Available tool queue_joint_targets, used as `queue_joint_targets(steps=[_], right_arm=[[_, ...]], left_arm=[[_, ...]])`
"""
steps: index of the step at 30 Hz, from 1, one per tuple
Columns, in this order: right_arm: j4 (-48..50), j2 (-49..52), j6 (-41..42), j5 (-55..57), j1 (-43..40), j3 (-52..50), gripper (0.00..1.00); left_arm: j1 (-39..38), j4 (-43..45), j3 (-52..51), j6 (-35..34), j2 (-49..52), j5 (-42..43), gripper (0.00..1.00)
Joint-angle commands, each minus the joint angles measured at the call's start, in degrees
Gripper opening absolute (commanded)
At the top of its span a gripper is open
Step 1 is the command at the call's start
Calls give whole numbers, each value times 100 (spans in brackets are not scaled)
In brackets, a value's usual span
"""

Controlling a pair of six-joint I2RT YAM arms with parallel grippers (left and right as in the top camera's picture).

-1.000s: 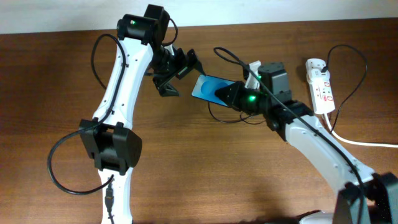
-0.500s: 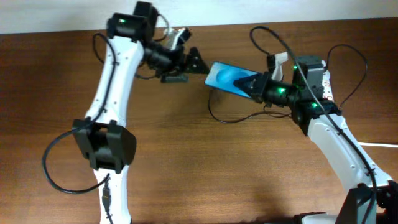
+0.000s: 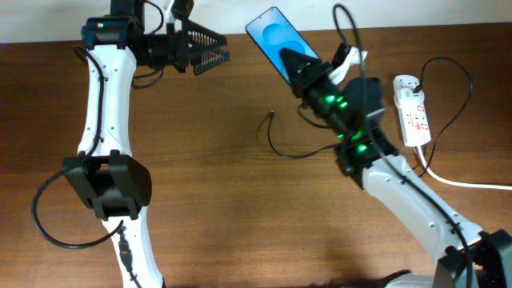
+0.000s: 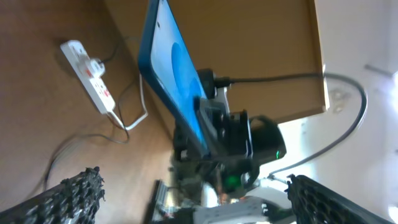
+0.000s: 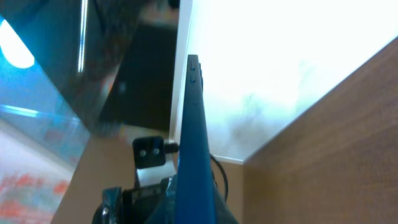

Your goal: Plug charger to phone and switch on socket

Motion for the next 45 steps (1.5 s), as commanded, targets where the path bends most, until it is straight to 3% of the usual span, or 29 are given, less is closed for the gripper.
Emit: queue_joint_targets(steps=[1, 5, 10, 11, 13, 23, 24, 26, 29, 30, 31, 32, 36, 38, 39, 40, 42, 45], right_arm=[[101, -109, 345, 1864, 564, 136, 4], [92, 219, 413, 2299, 1038, 636, 4], [-352, 466, 968, 2277, 1246, 763, 4], [-472, 466, 968, 2280, 1281, 763, 4], [-474, 466, 1019, 2280, 1283, 763, 4], [-498, 498, 1458, 2310, 1281, 791, 4], [-511, 509, 1458, 2295, 1281, 791, 4], [-514, 529, 1456, 2273, 1281, 789, 4], [-540, 540, 1453, 2186, 1281, 789, 4], [-560, 540, 1453, 2173, 1281, 789, 7], [-599, 540, 1453, 2159, 1281, 789, 15], [-621, 540, 1453, 2120, 1281, 789, 30], [-627, 540, 1390, 2037, 1281, 789, 70], [-907, 540, 1388, 2015, 1281, 789, 79], [-1032, 540, 1054, 1882, 1281, 789, 81], [-1029, 540, 74, 1408, 1281, 789, 95], [-1294, 538, -800, 680, 1281, 789, 98], [-3689, 538, -1965, 249, 1270, 789, 98]], left_arm=[[7, 356, 31, -1432, 24, -212, 100], [-365, 1523, 31, -2957, 24, -931, 100], [-754, 2634, 31, -4212, 24, -1445, 93], [-763, 2691, 31, -4262, 24, -1628, 84], [-780, 2688, 31, -4269, 24, -1716, 57], [-1128, 2688, 31, -4271, 24, -1906, 28], [-1128, 2688, 31, -4271, 24, -1967, 22], [-1128, 2688, 31, -4271, 24, -1991, 0], [-1128, 2686, 31, -4271, 24, -1991, 0], [-1128, 2688, 31, -4273, 24, -1991, 0], [-1128, 2688, 31, -4275, 24, -1991, 0], [-1121, 2691, 31, -4273, 24, -1996, 0], [-782, 2647, 31, -4022, 24, -1965, 0], [-590, 2417, 31, -3587, 24, -1971, 0], [-435, 2225, 31, -3274, 24, -1976, 0], [-157, 1908, 31, -2931, 24, -1996, 0], [227, 1458, 31, -2457, 24, -2111, 0], [874, 629, 31, -1725, 24, -2404, 0]])
